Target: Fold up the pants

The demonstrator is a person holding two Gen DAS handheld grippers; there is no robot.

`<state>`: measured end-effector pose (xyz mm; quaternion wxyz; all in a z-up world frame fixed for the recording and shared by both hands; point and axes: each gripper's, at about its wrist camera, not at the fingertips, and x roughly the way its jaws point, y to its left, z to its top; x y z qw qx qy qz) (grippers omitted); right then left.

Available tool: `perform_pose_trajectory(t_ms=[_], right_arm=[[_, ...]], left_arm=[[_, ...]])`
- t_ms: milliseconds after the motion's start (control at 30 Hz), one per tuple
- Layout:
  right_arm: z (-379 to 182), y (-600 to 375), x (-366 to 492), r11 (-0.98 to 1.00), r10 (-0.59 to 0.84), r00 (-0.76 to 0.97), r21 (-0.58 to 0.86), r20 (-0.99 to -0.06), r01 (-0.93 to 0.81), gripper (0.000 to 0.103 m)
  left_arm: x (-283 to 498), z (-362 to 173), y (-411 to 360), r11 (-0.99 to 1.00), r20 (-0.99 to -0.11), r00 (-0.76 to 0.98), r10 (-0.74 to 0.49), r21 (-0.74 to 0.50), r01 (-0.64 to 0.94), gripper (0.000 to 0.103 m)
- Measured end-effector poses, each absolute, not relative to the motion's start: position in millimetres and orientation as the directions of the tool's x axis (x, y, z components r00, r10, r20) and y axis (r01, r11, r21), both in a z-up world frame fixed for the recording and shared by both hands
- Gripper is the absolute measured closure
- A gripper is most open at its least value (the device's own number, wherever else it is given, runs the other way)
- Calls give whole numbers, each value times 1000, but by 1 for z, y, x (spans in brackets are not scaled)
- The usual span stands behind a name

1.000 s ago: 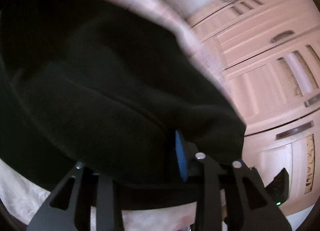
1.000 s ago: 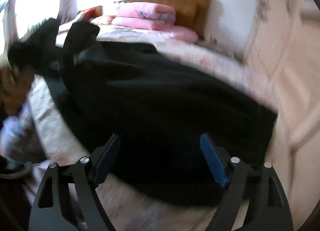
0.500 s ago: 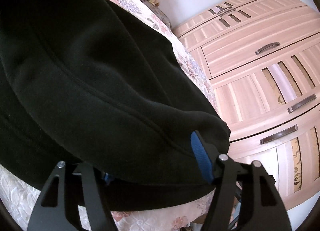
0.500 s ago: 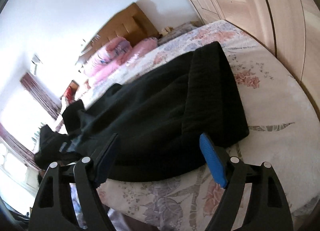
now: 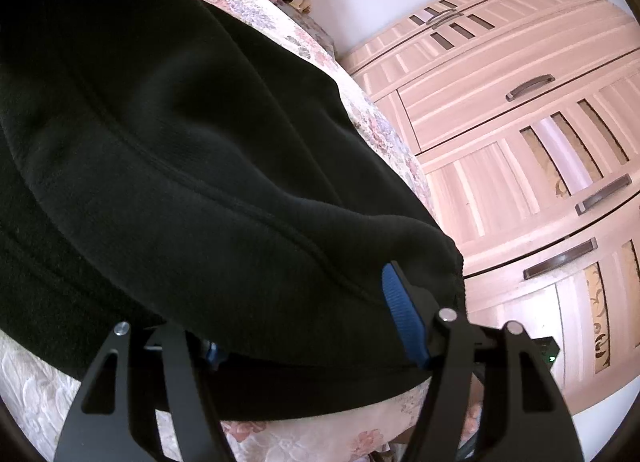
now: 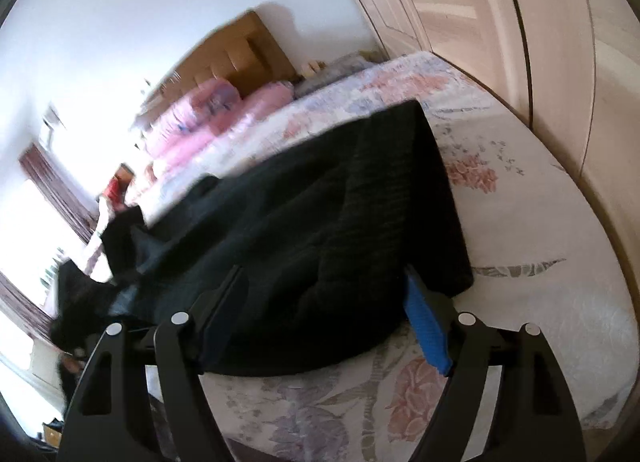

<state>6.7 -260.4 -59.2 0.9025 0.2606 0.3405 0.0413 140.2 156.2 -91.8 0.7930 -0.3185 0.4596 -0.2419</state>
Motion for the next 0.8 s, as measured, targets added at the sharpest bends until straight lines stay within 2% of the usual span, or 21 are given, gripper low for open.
perform_pose_trajectory(t_ms=[67, 100, 167, 200, 300, 367, 433, 500, 567, 667, 800], right_arm=[[-60, -264, 3, 845, 267, 775, 525, -573, 97, 30], [-65, -266, 4, 845, 264, 757, 522, -598, 117, 30], [-75, -268, 2, 844, 254, 728, 513, -636, 154, 41], [-76, -271, 0, 841, 248, 740, 518, -626, 156, 43], [-71, -280, -3, 816, 254, 758, 554, -601, 166, 64], [-69, -288, -2, 798, 264, 774, 581, -576, 161, 82], [-69, -292, 0, 795, 258, 784, 584, -565, 160, 89], [-68, -291, -2, 804, 249, 793, 575, -557, 151, 91], [-60, -283, -6, 842, 201, 812, 521, -548, 143, 93], [-34, -272, -10, 890, 142, 851, 442, -505, 113, 94], [6, -273, -18, 921, 86, 896, 378, -435, 96, 94]], left_arm=[[138, -91, 154, 685, -575, 464, -673, -722, 99, 33], [137, -90, 153, 688, -575, 467, -672, -718, 104, 32], [137, -90, 152, 691, -577, 468, -669, -715, 105, 31], [137, -90, 153, 685, -575, 466, -672, -722, 98, 31], [139, -91, 163, 636, -547, 464, -697, -770, 48, 31], [141, -91, 172, 608, -524, 483, -702, -794, 21, 32], [142, -91, 184, 578, -500, 519, -694, -816, -14, 33], [143, -92, 193, 550, -482, 537, -692, -834, -40, 42], [146, -95, 198, 571, -509, 544, -667, -819, -66, 89], [142, -85, 202, 578, -494, 575, -652, -815, -44, 94], [108, -25, 181, 710, -495, 650, -577, -697, 99, 94]])
